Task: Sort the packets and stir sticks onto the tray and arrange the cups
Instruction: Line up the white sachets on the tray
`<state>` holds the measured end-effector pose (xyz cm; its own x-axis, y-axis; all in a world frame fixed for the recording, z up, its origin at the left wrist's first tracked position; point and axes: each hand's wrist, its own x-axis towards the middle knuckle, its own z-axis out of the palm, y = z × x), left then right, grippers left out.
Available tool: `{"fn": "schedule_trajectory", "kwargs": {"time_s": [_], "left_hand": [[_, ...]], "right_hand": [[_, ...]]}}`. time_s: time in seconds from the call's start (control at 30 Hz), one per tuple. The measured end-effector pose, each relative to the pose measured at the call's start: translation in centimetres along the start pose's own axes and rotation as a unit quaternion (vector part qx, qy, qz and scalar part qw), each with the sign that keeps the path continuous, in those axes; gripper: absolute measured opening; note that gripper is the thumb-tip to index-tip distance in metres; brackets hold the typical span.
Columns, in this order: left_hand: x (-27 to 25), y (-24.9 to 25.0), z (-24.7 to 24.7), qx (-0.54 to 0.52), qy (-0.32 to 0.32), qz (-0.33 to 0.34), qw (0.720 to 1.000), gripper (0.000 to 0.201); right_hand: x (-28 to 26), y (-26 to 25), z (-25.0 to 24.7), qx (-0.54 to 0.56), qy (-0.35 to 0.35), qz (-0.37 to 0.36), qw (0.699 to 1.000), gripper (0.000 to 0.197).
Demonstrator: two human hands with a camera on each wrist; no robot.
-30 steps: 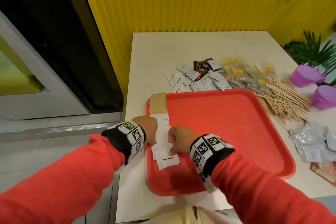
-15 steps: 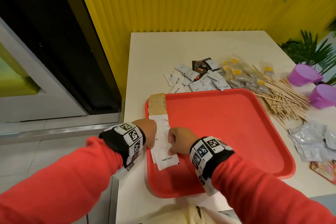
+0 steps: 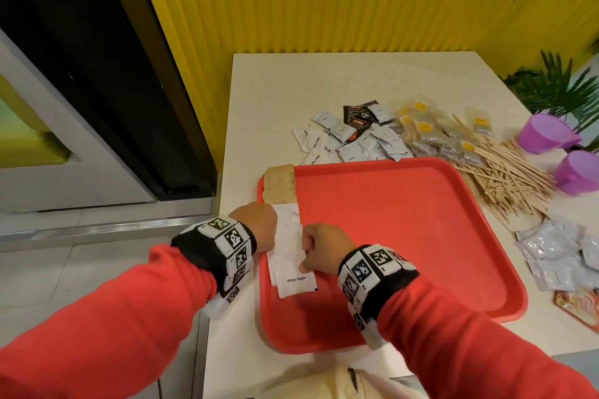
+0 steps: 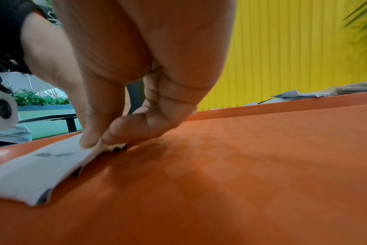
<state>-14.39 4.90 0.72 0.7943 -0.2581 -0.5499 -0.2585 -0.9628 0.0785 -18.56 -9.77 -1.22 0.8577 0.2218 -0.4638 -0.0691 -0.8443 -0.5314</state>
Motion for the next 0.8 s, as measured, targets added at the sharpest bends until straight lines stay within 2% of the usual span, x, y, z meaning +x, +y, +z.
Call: {"fn": "schedule_trajectory", "kwargs": {"time_s": [0.1, 0.17, 0.23, 0.3, 0.33, 0.5, 0.8], "left_hand": [[-0.5, 0.2, 0.1, -0.036, 0.014, 0.023, 0.999, 0.003], [-0.9, 0.4, 0.2, -0.022, -0.021, 0.037, 0.999, 0.008], [-1.1, 0.7, 0.5, 0.023, -0.049, 0.038, 0.998, 0.023], [-1.0, 0.8, 0.7, 0.04, -0.043, 0.028, 0.998, 0.028], [-0.9, 0.9, 0.8, 0.041, -0.037, 0.022, 0.998, 0.029], [-1.0, 1.1, 0.6, 0.03, -0.031, 0.002, 0.999, 0.034], [-0.8, 1.0, 0.8, 0.036, -0.042, 0.007, 0.998, 0.032]], "right_hand": [[-0.4, 0.1, -0.6, 0.0, -0.034, 0.011, 0.999, 0.034], [-0.6, 0.2, -0.8, 0.008, -0.062, 0.012, 0.998, 0.023], [-0.8, 0.2, -0.7, 0.02, -0.075, 0.005, 0.997, 0.028], [-0.9, 0.2, -0.4, 0.014, -0.073, 0.005, 0.997, 0.025], [-1.0, 0.1, -0.3, 0.007, -0.068, 0.005, 0.998, 0.022], [-1.0, -0.5, 0.1, -0.022, -0.054, 0.009, 0.998, 0.036], [-1.0, -1.1, 0.2, -0.049, -0.053, 0.02, 0.997, 0.038]]}}
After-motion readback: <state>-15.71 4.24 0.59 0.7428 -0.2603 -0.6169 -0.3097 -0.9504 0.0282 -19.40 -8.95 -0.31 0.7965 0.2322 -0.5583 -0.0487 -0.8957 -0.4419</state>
